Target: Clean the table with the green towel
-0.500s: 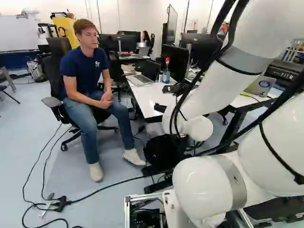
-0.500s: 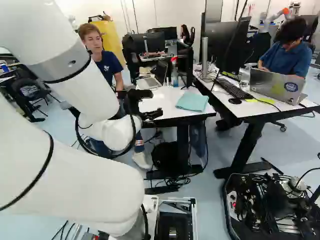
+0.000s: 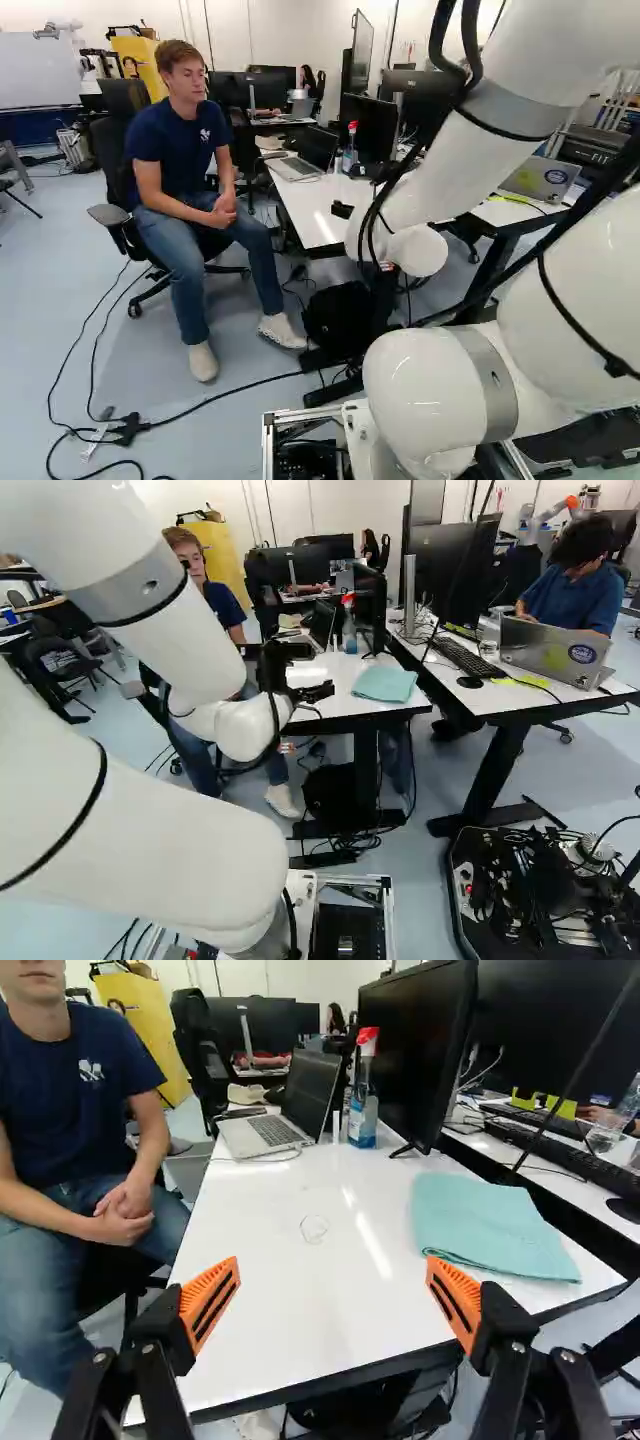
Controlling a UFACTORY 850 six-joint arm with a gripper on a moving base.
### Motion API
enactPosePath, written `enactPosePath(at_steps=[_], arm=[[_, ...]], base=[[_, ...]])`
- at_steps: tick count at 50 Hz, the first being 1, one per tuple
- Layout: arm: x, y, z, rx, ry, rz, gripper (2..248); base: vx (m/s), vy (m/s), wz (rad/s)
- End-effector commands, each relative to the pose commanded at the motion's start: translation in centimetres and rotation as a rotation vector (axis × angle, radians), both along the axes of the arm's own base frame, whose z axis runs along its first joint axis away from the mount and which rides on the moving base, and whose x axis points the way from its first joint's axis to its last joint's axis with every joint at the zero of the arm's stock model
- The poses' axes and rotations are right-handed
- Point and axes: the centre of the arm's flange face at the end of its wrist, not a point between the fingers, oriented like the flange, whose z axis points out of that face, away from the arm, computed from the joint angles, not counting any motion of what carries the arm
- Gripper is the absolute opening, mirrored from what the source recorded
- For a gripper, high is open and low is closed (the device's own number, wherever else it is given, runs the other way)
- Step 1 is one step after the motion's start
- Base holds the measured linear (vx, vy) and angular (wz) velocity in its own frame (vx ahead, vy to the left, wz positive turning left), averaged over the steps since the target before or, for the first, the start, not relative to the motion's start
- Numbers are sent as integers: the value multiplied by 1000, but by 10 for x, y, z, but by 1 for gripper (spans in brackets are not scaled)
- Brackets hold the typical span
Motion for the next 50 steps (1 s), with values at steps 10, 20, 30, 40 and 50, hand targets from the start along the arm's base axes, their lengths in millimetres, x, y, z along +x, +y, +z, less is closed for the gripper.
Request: enactPosePath(at_steps=[10,20,30,40,50], arm=[[12,-7,11,-2,-23,-20,247],[24,-15,21,-4,-46,-40,247],[35,-22,32,-6,-69,-58,247],[46,-30,41,-7,-72,-77,247],[57,-39,48,-5,-46,-97,247]], base=[[0,0,0],[0,0,0],[0,0,0],[0,0,0],[0,0,0]])
